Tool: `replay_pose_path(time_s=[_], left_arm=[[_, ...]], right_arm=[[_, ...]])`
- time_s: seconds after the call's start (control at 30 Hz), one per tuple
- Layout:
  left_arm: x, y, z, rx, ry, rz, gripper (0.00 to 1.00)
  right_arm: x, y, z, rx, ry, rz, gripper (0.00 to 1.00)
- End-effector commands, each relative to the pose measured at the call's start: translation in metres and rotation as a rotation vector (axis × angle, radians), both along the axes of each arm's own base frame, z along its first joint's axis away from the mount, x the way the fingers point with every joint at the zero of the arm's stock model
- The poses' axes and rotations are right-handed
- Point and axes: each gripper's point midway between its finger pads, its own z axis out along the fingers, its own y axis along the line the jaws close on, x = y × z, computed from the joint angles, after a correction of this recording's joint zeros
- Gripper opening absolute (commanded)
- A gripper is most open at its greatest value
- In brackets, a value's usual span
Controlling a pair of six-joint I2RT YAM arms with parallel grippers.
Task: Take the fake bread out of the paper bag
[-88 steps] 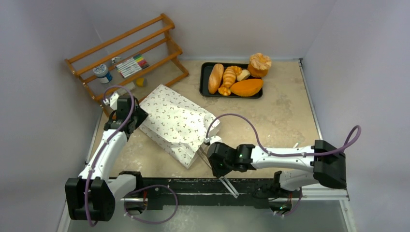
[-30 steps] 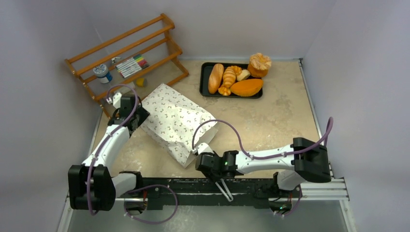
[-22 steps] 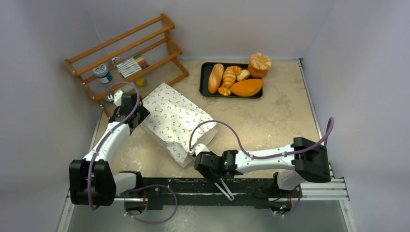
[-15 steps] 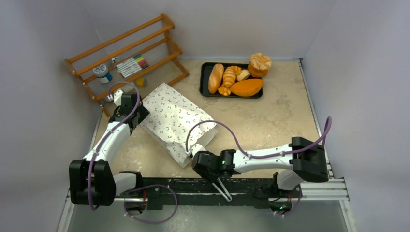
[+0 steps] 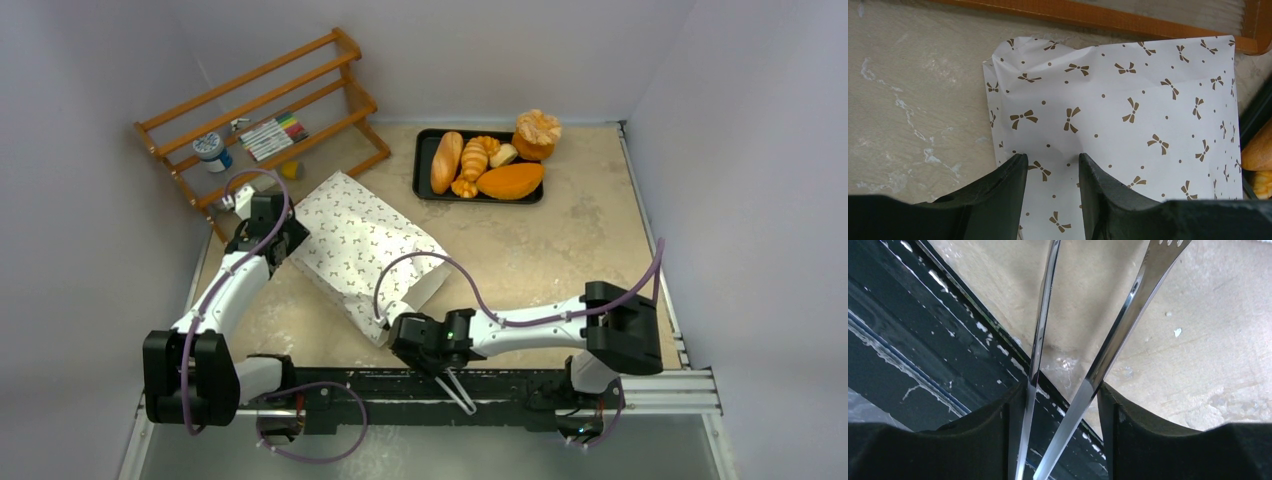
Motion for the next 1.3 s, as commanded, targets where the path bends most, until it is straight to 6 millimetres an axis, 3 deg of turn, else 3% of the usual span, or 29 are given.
replay_pose_path(time_s=[0.0,0.4,1.03,1.2,1.27], left_arm=[[0.013,0.003,0.021,0.014,-0.071,-0.002,0.42],[0.012,0.001,0.014,0.001,-0.062,-0.005,0.41],[0.009,-0.002,0.005,-0.013,-0.049,-0.012,0.41],[0.010,-0.003,0.004,-0.021,-0.050,-0.014,0.41],[0.009,-0.004,0.004,-0.022,-0.049,-0.015,0.41]], right_arm=[[0.013,0.024,0.015,0.052,-0.048,0.021,0.56],[0.041,0.026,0.013,0.037,-0.083,-0.042,0.56],[0.057,0.029,0.003,0.059,-0.065,-0.064,0.59],[0.058,0.031,0.000,0.071,-0.048,-0.054,0.46],[0.056,0.032,0.003,0.085,-0.038,-0.048,0.36]])
